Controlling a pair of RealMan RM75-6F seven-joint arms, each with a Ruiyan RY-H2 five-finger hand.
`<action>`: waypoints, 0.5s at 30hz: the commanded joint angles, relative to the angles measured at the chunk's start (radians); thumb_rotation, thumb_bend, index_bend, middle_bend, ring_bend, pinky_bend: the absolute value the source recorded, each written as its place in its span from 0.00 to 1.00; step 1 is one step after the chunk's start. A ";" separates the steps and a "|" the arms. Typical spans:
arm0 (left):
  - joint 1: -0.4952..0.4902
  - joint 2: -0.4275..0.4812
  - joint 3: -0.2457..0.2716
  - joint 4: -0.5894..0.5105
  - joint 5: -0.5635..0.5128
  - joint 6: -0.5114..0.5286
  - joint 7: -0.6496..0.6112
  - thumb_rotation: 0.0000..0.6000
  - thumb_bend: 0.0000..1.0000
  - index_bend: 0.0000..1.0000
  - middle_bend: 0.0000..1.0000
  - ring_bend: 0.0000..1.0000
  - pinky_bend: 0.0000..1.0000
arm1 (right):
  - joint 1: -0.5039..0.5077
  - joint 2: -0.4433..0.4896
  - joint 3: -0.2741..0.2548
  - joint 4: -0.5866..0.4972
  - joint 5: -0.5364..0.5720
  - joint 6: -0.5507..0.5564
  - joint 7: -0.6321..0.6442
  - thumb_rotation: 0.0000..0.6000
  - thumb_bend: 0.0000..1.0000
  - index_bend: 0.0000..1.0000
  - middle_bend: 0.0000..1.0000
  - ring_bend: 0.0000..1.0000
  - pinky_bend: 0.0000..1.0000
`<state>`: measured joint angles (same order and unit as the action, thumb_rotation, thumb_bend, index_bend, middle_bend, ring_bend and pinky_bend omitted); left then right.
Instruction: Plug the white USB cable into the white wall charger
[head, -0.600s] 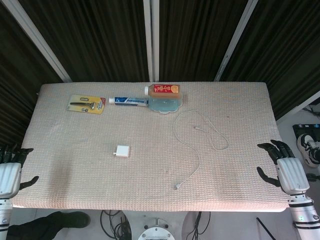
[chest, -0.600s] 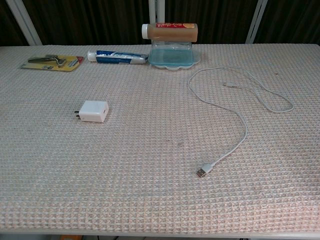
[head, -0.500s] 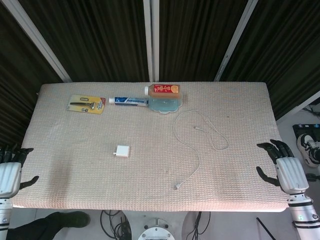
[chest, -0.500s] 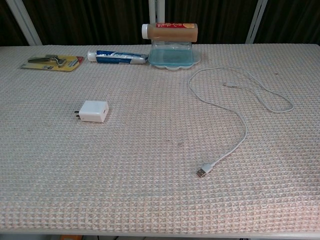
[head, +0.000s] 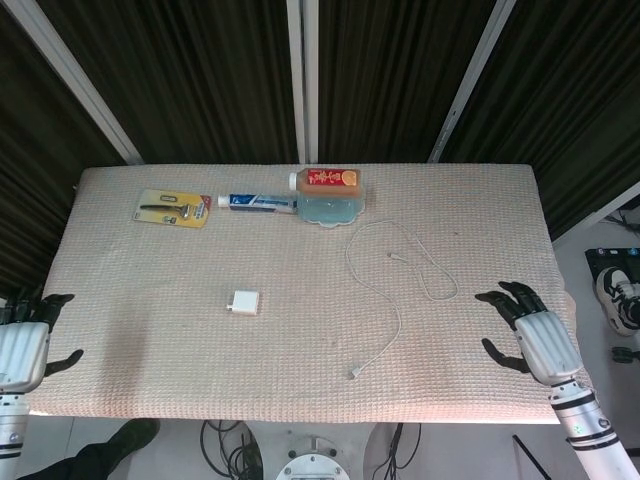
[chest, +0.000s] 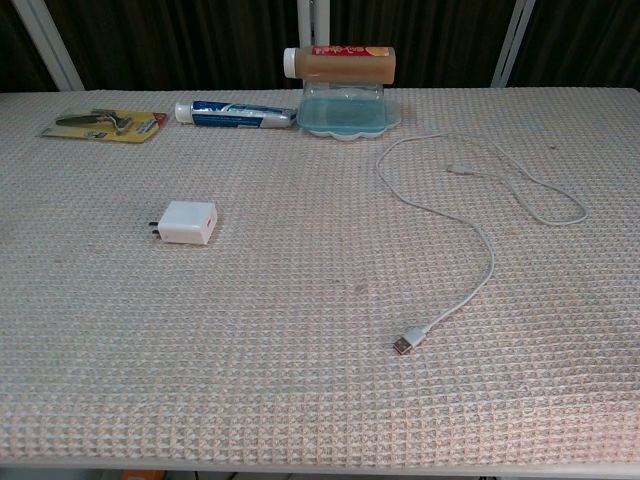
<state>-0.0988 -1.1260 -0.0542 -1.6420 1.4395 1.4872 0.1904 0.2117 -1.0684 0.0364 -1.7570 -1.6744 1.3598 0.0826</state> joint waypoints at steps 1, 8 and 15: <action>-0.001 -0.001 0.000 -0.003 0.006 0.003 0.002 1.00 0.07 0.21 0.23 0.04 0.03 | 0.141 -0.020 -0.005 -0.037 -0.092 -0.179 -0.050 1.00 0.25 0.22 0.27 0.10 0.11; 0.004 -0.008 0.006 -0.005 0.013 0.007 -0.002 1.00 0.07 0.21 0.23 0.04 0.03 | 0.330 -0.138 0.014 -0.032 -0.083 -0.463 -0.180 1.00 0.25 0.31 0.30 0.10 0.11; 0.013 -0.012 0.011 0.001 0.015 0.013 -0.013 1.00 0.07 0.21 0.23 0.04 0.02 | 0.394 -0.302 0.015 0.050 -0.047 -0.541 -0.317 1.00 0.25 0.39 0.32 0.10 0.11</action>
<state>-0.0854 -1.1383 -0.0438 -1.6407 1.4547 1.4999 0.1771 0.5792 -1.3228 0.0512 -1.7404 -1.7345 0.8468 -0.1891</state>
